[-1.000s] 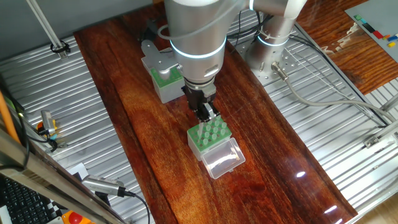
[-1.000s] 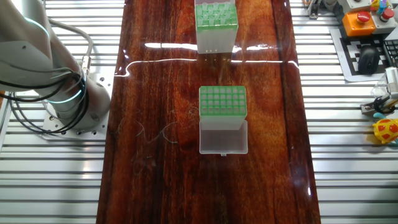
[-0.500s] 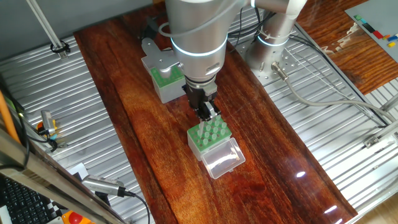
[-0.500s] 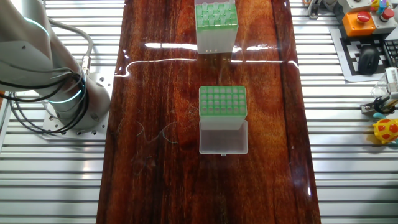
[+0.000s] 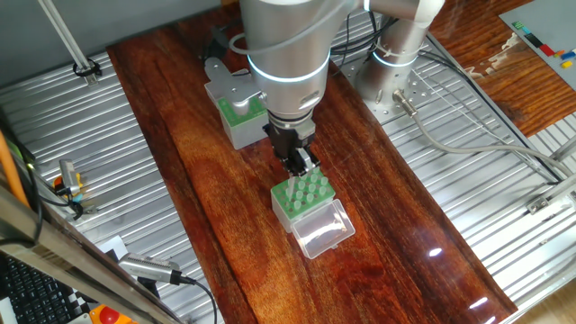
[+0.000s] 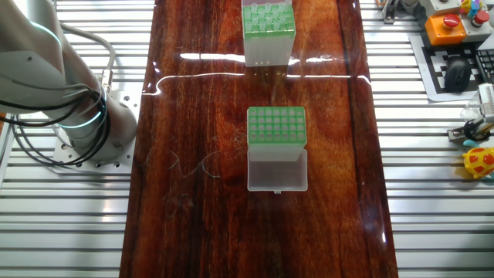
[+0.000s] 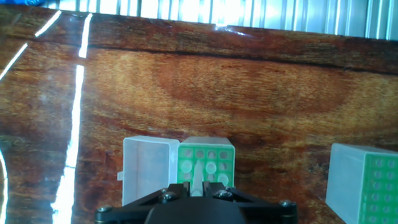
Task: Transfer all large pipette tips from one holder to another
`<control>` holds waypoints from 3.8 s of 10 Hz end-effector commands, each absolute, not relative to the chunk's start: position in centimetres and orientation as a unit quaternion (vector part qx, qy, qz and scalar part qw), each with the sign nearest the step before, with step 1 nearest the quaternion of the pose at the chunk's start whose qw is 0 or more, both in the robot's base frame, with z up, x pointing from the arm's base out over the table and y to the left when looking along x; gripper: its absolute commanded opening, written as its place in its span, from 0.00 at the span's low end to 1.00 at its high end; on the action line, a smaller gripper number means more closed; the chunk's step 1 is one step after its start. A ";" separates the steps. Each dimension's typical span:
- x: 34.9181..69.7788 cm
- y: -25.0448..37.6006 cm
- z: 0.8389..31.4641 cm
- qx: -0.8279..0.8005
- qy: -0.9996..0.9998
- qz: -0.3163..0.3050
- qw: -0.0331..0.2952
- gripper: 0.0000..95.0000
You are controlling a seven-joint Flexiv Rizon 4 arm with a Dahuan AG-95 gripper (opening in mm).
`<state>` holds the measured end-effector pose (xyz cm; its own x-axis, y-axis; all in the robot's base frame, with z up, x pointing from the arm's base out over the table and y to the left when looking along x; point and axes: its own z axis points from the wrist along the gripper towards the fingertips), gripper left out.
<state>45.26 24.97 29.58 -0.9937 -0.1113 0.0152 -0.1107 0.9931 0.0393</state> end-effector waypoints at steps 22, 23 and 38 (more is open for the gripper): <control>42.9 6.7 31.6 0.180 -0.983 -0.004 0.020 0.00; 42.9 6.7 31.6 0.174 -0.985 -0.006 0.022 0.00; 43.0 -1.7 32.3 0.175 -0.983 0.015 0.042 0.00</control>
